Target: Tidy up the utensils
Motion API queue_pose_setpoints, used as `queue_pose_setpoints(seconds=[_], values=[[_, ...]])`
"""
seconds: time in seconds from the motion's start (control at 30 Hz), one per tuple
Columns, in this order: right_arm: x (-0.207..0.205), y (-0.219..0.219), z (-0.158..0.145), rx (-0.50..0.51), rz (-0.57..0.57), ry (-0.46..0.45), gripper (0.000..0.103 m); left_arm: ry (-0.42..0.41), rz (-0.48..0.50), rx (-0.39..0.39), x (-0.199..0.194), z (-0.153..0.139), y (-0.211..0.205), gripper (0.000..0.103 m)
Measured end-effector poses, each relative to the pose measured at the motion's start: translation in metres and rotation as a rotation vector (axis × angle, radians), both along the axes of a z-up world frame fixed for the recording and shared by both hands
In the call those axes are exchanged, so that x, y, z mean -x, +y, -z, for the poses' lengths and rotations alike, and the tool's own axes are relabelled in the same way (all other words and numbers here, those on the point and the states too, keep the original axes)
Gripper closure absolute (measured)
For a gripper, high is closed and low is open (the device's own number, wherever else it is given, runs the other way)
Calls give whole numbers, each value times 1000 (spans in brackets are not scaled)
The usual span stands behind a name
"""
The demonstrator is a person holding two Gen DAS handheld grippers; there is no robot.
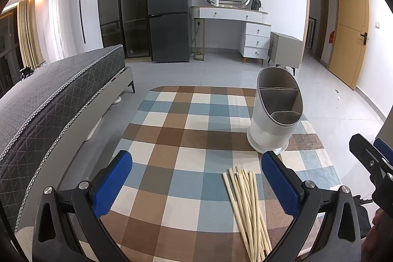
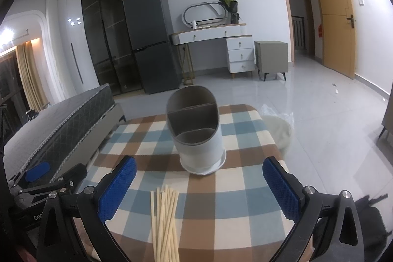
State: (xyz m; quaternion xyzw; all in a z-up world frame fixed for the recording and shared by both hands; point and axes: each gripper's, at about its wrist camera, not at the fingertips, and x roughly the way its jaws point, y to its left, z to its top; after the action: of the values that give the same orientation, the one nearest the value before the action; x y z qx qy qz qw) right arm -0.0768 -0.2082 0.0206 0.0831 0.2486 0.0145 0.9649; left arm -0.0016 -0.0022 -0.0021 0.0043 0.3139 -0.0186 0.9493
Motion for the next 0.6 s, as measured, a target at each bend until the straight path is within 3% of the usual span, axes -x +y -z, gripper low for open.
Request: queue_pose_setpoints(seconds=[0.6], values=[[-1,1,1,4,1,-3,0,4,0,5,1,-1,1,1]])
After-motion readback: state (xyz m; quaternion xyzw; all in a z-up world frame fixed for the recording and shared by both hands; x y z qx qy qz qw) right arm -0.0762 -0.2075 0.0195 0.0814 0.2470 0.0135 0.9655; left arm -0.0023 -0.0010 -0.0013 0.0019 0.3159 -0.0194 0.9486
